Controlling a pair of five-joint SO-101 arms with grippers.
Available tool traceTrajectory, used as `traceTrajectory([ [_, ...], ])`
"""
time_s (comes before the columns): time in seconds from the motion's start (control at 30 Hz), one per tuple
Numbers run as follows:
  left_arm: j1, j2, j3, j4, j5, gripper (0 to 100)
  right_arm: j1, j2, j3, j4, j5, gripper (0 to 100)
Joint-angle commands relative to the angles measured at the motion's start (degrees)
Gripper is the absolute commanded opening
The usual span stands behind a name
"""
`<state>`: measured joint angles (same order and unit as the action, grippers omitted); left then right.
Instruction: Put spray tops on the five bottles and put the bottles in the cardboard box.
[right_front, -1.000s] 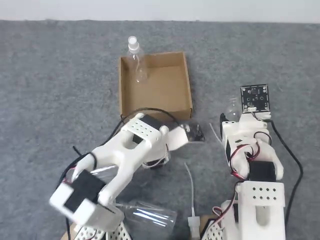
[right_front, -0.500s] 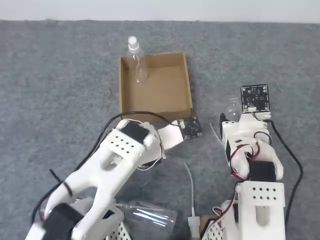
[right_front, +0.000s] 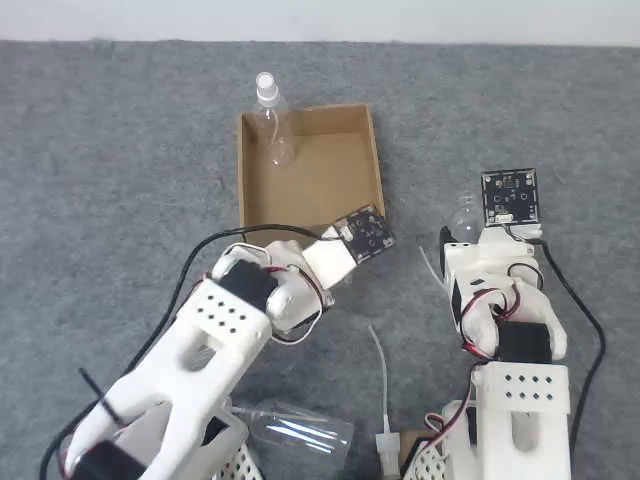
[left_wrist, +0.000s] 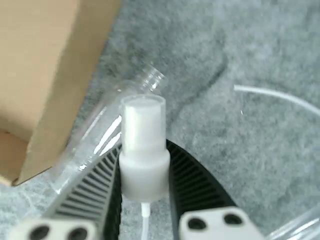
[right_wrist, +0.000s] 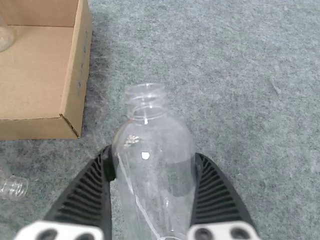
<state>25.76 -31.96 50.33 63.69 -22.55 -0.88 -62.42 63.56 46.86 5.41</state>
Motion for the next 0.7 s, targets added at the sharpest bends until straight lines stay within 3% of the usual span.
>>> traceTrajectory([
  [0.0, -0.1, -7.1, -0.5, -1.2, 3.1, 1, 0.2, -1.6, -0.5, -1.5, -0.5, 0.6],
  [0.3, -0.1, -21.4, -0.8, -1.3, 3.2, 1, 0.2, -1.6, -0.5, -1.5, -0.5, 0.6],
  [0.5, 0.3, -31.3, -0.9, -1.5, 10.1, 1, -1.3, -1.6, -0.1, -1.5, -0.4, 0.6],
  [0.67, -0.1, -37.5, -0.3, -2.5, 11.1, 1, -1.3, -1.6, 0.0, -1.5, -0.4, 0.6],
])
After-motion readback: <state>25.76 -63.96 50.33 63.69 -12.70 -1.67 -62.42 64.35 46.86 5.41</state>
